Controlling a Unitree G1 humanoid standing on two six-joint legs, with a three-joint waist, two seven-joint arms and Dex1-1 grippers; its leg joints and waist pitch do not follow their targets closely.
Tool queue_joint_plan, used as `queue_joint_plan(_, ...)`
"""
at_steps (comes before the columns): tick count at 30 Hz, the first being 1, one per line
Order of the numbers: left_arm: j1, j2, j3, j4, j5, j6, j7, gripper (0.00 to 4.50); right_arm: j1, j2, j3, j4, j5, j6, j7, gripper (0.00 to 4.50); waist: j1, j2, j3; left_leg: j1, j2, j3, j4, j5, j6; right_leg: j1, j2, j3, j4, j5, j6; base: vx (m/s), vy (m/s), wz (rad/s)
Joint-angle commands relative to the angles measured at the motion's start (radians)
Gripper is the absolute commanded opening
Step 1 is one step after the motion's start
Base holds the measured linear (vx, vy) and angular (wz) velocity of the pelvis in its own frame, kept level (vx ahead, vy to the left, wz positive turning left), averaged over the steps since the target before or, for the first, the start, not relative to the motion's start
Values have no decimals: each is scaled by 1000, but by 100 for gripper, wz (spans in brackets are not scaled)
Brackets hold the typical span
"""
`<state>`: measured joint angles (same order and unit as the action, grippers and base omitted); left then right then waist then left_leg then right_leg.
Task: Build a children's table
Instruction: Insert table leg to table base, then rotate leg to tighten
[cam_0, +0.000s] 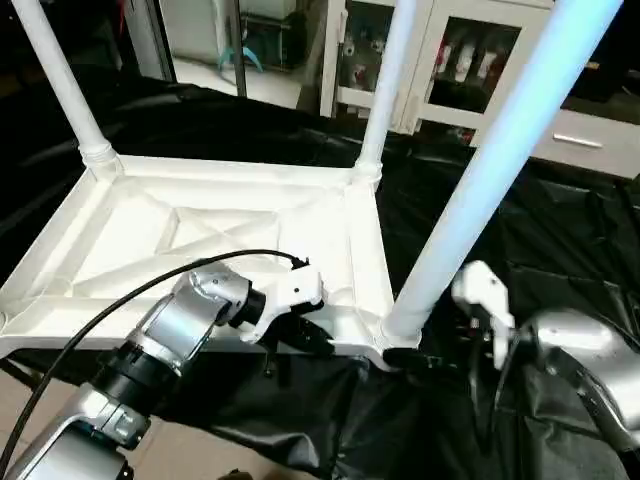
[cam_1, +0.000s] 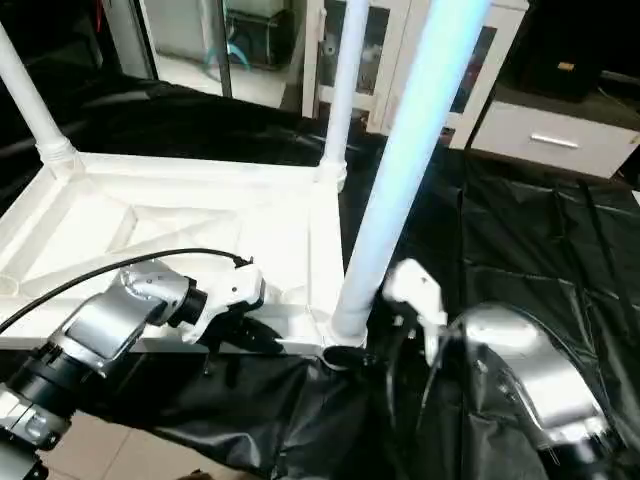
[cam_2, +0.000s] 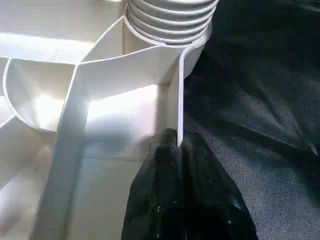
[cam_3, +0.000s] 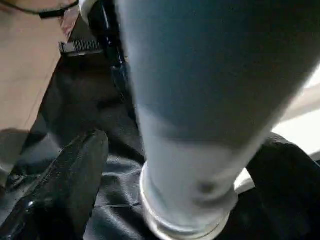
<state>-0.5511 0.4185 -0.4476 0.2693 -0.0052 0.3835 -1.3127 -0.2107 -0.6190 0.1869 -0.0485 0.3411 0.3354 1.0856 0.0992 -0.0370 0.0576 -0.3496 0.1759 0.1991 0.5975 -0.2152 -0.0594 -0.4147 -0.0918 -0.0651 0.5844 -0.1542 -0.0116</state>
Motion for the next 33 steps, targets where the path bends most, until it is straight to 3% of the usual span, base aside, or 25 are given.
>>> queue_joint_plan(1, -11, -14, -21, -24, -8, 1, -17, 0, -21, 5, 16, 28, -26, -15, 0, 444, -3, 8, -67, 9, 59, -24, -77, -142, 45, 55, -63, 49, -44, -141, -258, 0, 0, 0)
queue_joint_plan(9, -10, -11, -25, -38, -11, 9, -13, 0, -42, -8, 32, 68, -41, -22, 19, 400, -4, 4, -64, 8, 59, -24, -76, -178, 40, 55, -63, 48, -51, -219, -243, 0, 0, 0)
queue_joint_plan(16, -3, -6, -26, -47, -11, 11, -11, 0, -53, 1, 45, 105, -67, -37, 33, 350, -4, 0, -67, 4, 58, -25, -72, -144, 52, 57, -62, 48, -43, -179, -250, 0, 0, 0)
queue_joint_plan(23, 4, 0, -31, -55, -13, 18, -11, 0, -60, 7, 56, 130, -81, -49, 42, 282, -5, 1, -66, 5, 58, -26, -72, -154, 52, 57, -63, 48, -45, -204, -250, 0, 0, 0)
queue_joint_plan(33, 10, -2, -30, -54, -19, 31, -3, 0, -50, 34, 51, 152, -82, -61, 27, 274, -9, 0, -68, 4, 57, -25, -70, -144, 57, 58, -63, 47, -42, -190, -256, 0, 0, 0)
